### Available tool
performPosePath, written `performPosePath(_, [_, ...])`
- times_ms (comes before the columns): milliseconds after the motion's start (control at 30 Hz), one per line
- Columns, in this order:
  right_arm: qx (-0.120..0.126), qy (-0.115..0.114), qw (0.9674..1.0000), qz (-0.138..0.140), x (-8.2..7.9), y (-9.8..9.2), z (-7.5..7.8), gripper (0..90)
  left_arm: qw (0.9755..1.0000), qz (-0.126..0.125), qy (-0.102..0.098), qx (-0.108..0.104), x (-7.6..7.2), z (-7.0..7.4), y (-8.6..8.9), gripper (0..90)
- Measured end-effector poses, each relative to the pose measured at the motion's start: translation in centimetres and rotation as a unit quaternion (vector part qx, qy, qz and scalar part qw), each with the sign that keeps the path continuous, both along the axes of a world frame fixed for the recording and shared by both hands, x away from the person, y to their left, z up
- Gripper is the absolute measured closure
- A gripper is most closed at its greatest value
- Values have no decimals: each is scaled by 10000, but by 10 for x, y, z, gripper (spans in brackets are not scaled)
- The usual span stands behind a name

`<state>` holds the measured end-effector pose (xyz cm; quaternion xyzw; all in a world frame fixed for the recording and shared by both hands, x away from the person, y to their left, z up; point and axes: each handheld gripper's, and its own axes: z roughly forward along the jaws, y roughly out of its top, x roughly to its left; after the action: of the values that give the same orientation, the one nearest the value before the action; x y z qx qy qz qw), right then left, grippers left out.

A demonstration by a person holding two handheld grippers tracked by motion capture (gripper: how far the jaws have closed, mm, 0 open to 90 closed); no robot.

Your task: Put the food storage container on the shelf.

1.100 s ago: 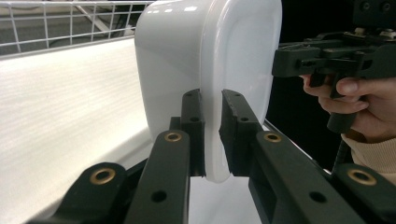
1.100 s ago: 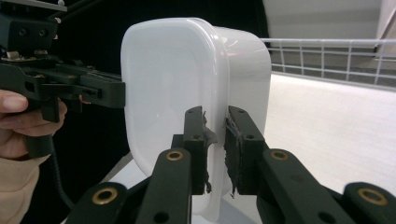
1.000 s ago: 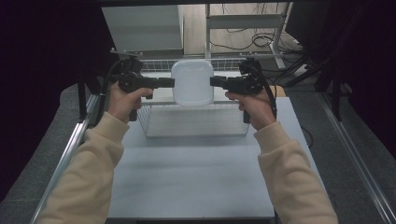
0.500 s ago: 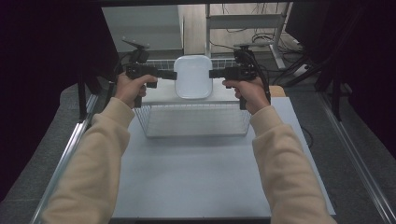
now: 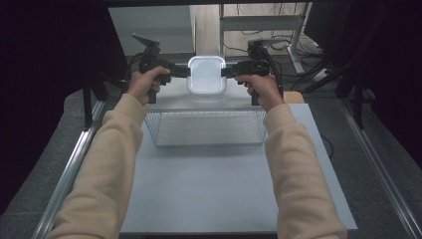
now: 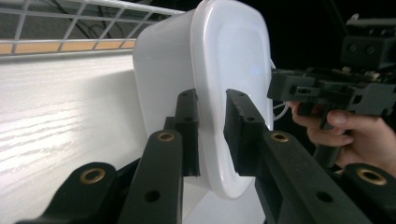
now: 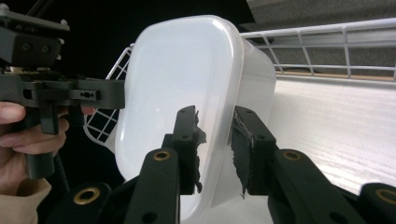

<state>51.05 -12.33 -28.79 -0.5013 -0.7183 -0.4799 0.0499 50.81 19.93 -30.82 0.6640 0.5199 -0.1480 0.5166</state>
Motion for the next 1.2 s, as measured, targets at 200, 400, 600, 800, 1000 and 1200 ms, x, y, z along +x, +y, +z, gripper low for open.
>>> performPosePath(200, [172, 249, 9995, -57, 10, -1, -9, 657, 9998, 89, 153, -123, 8, -9, -1, 710])
performPosePath(400, [300, 386, 9988, -90, 14, -1, -16, 608, 9997, 114, 197, -75, 9, -14, -3, 670])
performPosePath(600, [-40, -65, 9996, -262, 7, 6, -11, 321, 9989, 291, -243, 261, 0, -6, -8, 494])
performPosePath(800, [-126, -594, 9981, -111, -10, 1, 1, 261, 9897, 408, -942, 996, -23, 8, -6, 337])
performPosePath(1000, [-305, -1098, 9934, 139, -39, -10, 4, 249, 9844, 353, -1389, 1023, -59, 8, -4, 289])
performPosePath(1200, [-399, -1401, 9889, 299, -73, -28, -3, 249, 9789, 248, -1641, 1189, -100, -10, 1, 272])
